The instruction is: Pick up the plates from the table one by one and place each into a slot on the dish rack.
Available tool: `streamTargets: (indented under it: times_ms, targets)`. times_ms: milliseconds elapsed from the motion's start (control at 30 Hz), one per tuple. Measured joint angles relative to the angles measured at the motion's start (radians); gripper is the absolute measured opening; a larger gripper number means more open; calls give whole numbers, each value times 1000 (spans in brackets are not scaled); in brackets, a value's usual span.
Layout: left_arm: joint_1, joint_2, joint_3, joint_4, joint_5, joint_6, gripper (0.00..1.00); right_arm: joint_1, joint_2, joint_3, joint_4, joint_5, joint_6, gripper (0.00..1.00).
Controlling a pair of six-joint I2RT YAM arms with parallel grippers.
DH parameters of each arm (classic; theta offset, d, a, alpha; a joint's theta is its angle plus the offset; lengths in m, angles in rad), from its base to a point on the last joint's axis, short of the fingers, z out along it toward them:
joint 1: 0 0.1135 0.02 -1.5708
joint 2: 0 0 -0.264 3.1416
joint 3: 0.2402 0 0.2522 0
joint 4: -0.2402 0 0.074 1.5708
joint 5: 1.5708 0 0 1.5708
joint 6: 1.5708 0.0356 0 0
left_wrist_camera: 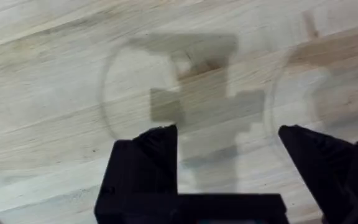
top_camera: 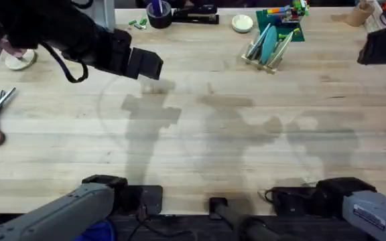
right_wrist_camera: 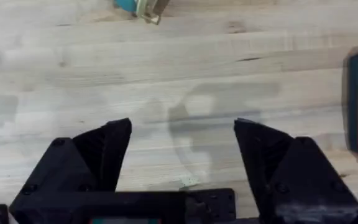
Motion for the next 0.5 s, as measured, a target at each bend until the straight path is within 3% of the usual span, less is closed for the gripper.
streamTargets:
  times_ms: [500]
  targets:
    - [0,0,0,6,0,0,993,0,-14,-3,-25,-26,-26,993]
